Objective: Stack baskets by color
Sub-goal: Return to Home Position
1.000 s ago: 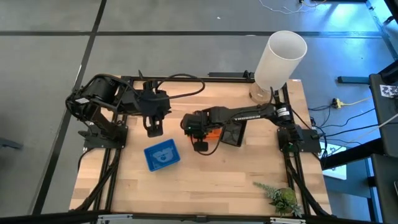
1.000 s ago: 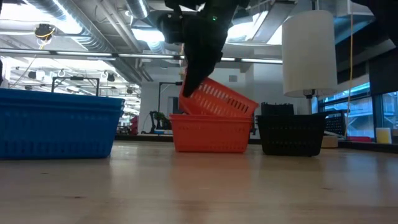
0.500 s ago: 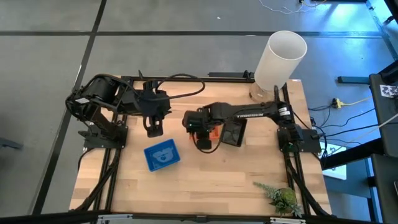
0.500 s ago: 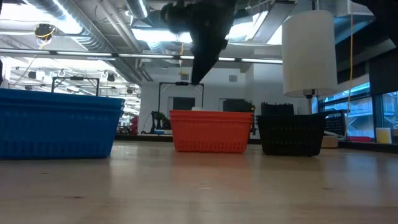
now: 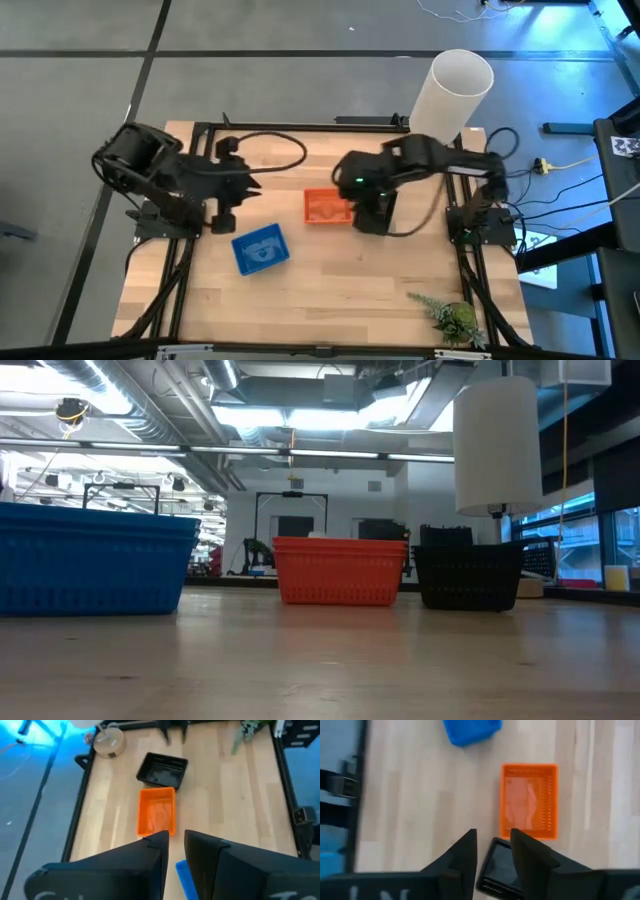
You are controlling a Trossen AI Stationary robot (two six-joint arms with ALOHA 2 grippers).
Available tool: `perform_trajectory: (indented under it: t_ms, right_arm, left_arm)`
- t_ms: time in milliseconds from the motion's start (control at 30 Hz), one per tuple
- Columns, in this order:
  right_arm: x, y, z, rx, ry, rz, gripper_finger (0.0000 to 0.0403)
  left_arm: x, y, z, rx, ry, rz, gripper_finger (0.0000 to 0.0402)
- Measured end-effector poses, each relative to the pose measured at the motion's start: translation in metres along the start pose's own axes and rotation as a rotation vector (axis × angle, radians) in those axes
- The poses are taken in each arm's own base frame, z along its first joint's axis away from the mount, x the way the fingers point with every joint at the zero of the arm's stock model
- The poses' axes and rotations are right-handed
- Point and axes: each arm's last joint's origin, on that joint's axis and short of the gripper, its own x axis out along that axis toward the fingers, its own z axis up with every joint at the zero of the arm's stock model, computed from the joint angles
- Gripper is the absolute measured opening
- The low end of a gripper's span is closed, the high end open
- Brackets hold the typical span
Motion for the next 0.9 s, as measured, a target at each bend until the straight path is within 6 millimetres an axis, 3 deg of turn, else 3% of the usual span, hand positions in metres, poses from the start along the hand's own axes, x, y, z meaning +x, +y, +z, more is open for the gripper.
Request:
perform_trajectory:
  t_ms: [167, 333, 467, 733, 900]
  right_arm:
    - [-0.026, 0.015, -0.014, 0.05, -0.03, 0.031, 0.0104]
    - [-0.048, 0.037, -0.029, 0.008, -0.041, 0.044, 0.0018]
    - [-0.073, 0.052, -0.045, -0.05, -0.105, 0.031, 0.0009]
    - [-0.137, 0.057, -0.104, 0.025, -0.298, -0.08, 0.0002]
    - [-0.143, 0.052, -0.147, 0.112, -0.346, -0.131, 0.0001]
  left_arm:
    - [-0.019, -0.001, -0.007, -0.019, -0.055, 0.015, 0.0039]
    - [-0.034, 0.002, -0.019, -0.057, -0.075, -0.004, 0.0004]
    - [-0.042, 0.006, -0.039, -0.112, -0.06, -0.014, 0.0001]
    - [-0.04, 0.009, -0.082, -0.183, -0.085, -0.008, 0.0]
    - [-0.033, 0.009, -0.106, -0.194, -0.211, -0.072, 0.0]
